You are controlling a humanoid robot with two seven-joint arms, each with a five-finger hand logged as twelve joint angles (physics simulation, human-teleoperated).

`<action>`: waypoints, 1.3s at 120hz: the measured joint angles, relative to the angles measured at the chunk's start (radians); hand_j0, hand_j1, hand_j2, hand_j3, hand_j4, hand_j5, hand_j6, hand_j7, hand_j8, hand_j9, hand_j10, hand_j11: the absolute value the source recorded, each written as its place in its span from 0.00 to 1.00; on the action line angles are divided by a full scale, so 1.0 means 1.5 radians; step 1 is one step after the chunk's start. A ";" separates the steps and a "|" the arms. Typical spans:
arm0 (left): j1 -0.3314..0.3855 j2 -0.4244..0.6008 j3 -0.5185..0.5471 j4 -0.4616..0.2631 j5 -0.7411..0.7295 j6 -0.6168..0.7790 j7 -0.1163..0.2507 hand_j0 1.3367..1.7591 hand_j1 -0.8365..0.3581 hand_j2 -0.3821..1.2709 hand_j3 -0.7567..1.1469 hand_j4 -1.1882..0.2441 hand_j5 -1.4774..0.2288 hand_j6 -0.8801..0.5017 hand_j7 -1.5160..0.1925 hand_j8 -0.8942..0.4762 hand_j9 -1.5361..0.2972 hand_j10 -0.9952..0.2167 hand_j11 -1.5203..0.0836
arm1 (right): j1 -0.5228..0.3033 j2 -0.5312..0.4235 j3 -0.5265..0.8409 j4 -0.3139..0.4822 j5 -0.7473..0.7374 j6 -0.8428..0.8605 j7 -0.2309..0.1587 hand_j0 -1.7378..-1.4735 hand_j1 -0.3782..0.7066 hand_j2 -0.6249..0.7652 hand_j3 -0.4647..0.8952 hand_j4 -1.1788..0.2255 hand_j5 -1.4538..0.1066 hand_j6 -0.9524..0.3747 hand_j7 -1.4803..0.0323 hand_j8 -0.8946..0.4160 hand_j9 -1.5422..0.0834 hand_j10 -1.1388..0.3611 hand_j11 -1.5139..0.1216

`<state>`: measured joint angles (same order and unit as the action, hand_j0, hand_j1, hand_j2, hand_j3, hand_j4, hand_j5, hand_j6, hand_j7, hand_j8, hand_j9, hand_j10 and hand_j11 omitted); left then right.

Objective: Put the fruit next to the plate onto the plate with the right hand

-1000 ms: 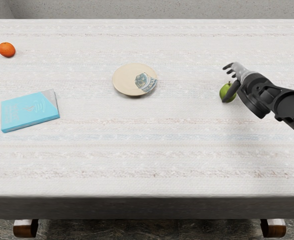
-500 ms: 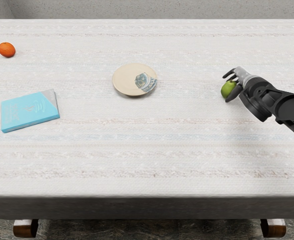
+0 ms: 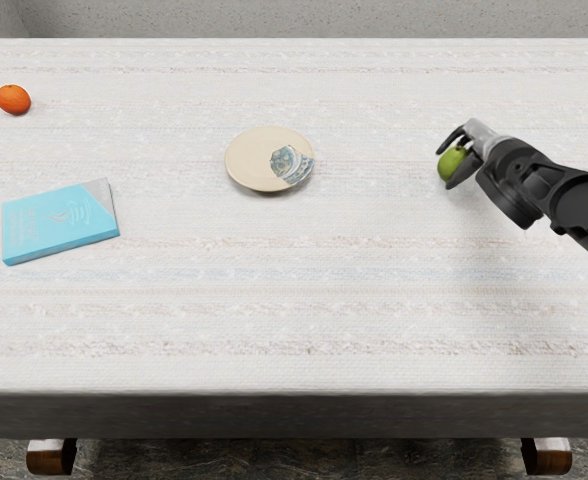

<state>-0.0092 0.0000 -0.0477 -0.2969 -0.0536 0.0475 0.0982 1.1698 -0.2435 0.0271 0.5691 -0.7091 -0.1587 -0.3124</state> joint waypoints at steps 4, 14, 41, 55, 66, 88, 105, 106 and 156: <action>0.000 0.000 0.000 0.000 0.000 0.000 0.000 0.76 0.99 0.23 0.40 0.83 0.87 0.64 0.89 0.65 0.84 0.82 0.95 | 0.009 0.001 0.001 0.000 0.005 0.003 0.000 0.31 0.59 0.60 0.34 0.37 0.37 0.36 0.40 0.34 0.41 0.32 0.39; 0.000 0.000 0.000 0.000 0.000 0.000 0.000 0.76 0.99 0.23 0.40 0.83 0.87 0.64 0.89 0.65 0.84 0.82 0.95 | 0.032 0.007 0.003 0.000 0.013 0.009 0.000 0.31 0.58 0.60 0.34 0.36 0.36 0.36 0.39 0.34 0.40 0.31 0.38; 0.000 0.000 0.000 0.000 0.000 0.000 0.000 0.76 0.99 0.23 0.40 0.83 0.87 0.64 0.89 0.65 0.84 0.82 0.95 | 0.065 0.074 0.005 -0.003 0.021 0.015 0.000 0.31 0.57 0.61 0.34 0.35 0.34 0.35 0.38 0.34 0.38 0.30 0.36; 0.000 0.000 0.000 0.000 0.000 0.000 0.000 0.76 0.99 0.23 0.40 0.83 0.87 0.64 0.89 0.65 0.84 0.82 0.95 | 0.079 0.118 0.005 -0.004 0.022 0.016 0.000 0.31 0.59 0.63 0.34 0.36 0.33 0.36 0.38 0.36 0.37 0.31 0.35; 0.000 0.000 0.000 0.000 0.000 0.000 0.000 0.76 0.99 0.23 0.40 0.83 0.87 0.64 0.89 0.65 0.84 0.82 0.95 | 0.091 0.144 0.005 -0.004 0.023 0.015 0.001 0.31 0.60 0.66 0.34 0.36 0.32 0.38 0.38 0.36 0.37 0.32 0.35; 0.000 0.000 0.000 0.000 0.000 0.000 0.000 0.76 0.99 0.23 0.40 0.83 0.87 0.64 0.89 0.65 0.84 0.82 0.95 | 0.106 0.159 0.005 -0.019 0.021 0.009 0.001 0.30 0.60 0.63 0.34 0.36 0.31 0.39 0.37 0.38 0.36 0.33 0.34; 0.000 0.000 0.000 0.000 0.000 0.000 0.000 0.76 0.99 0.23 0.40 0.83 0.87 0.64 0.89 0.65 0.84 0.82 0.95 | 0.108 0.162 0.005 -0.029 0.020 0.007 0.000 0.31 0.60 0.64 0.34 0.35 0.32 0.38 0.37 0.37 0.37 0.32 0.35; 0.000 0.000 0.000 0.000 0.000 0.000 0.000 0.76 0.99 0.23 0.40 0.83 0.87 0.64 0.89 0.65 0.84 0.82 0.95 | 0.108 0.162 0.005 -0.029 0.020 0.008 0.000 0.31 0.60 0.64 0.34 0.35 0.32 0.38 0.38 0.37 0.37 0.32 0.35; 0.000 0.000 0.000 0.000 0.000 0.000 0.000 0.76 0.99 0.23 0.40 0.83 0.87 0.64 0.89 0.65 0.84 0.82 0.95 | 0.115 0.162 0.016 -0.018 0.020 0.060 0.017 0.30 0.60 0.65 0.34 0.38 0.37 0.36 0.41 0.34 0.40 0.33 0.38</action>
<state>-0.0092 0.0000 -0.0476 -0.2970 -0.0537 0.0473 0.0982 1.3424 0.0000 0.0517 0.5424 -0.6790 -0.0692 -0.2871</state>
